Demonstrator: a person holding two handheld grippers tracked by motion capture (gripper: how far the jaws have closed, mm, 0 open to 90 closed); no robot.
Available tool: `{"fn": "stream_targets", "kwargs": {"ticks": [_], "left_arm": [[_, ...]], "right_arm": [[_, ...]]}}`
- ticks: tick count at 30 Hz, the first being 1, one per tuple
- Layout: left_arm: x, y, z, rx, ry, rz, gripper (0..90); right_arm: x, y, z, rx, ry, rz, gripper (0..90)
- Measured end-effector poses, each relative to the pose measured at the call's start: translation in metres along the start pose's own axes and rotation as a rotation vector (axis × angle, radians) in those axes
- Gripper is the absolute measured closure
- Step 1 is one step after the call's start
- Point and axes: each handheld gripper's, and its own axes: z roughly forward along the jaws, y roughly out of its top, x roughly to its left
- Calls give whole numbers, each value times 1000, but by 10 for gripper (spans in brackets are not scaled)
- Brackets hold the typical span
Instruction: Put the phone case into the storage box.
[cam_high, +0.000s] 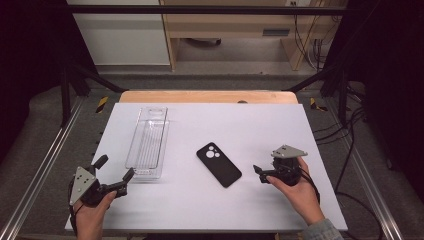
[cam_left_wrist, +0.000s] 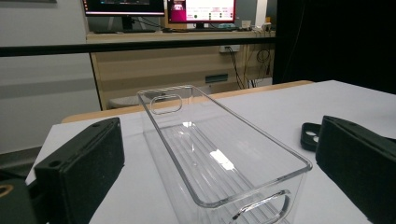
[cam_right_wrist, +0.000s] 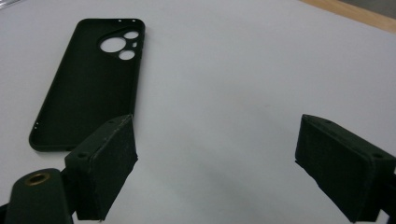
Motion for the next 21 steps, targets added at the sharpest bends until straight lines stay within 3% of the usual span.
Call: {"fn": "stream_targets", "kwargs": {"ticks": [10, 21], "left_arm": [[0, 0, 0, 7, 3, 6, 8], [-1, 0, 1, 11, -2, 11, 8]], "right_arm": [[13, 27, 19, 103, 53, -65, 148], [22, 42, 40, 186, 93, -82, 160]]}}
